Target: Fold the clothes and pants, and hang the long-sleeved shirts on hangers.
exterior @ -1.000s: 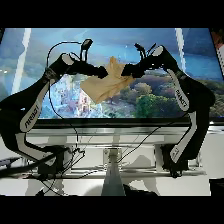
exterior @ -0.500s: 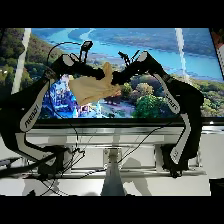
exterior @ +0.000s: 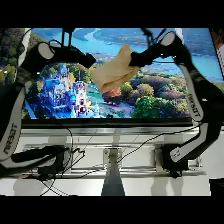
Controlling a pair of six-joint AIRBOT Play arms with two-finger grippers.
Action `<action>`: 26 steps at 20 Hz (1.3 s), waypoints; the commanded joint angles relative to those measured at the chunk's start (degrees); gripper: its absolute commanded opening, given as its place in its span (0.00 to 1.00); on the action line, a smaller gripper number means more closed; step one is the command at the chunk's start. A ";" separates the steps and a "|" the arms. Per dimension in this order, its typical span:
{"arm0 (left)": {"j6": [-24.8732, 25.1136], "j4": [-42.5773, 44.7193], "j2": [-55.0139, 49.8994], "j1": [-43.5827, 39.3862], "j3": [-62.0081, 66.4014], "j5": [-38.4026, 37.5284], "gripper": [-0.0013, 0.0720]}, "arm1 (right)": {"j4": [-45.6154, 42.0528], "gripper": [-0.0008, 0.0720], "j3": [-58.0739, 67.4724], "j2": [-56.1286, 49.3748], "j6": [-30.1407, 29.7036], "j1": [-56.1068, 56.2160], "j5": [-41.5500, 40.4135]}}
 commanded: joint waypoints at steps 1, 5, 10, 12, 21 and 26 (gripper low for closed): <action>0.00 0.66 9.01 0.20 0.07 0.11 0.96 | -11.67 0.03 0.07 8.46 8.57 -9.81 0.35; 0.00 0.63 15.82 0.17 0.07 0.13 0.95 | -22.58 0.03 0.07 15.21 14.36 -24.39 5.42; -0.02 0.59 18.78 0.17 0.07 0.13 0.96 | -28.28 0.03 0.04 16.63 19.21 -44.78 18.01; -0.22 0.59 18.62 0.17 0.07 0.13 0.96 | -29.09 0.03 0.04 16.81 22.40 -52.28 21.03; -0.22 0.59 18.62 0.13 0.07 0.15 0.96 | -29.77 0.95 0.00 16.94 26.25 -66.31 28.41; -0.22 0.61 18.62 0.15 0.07 0.15 0.96 | -26.25 0.44 0.02 16.94 17.51 -65.18 28.55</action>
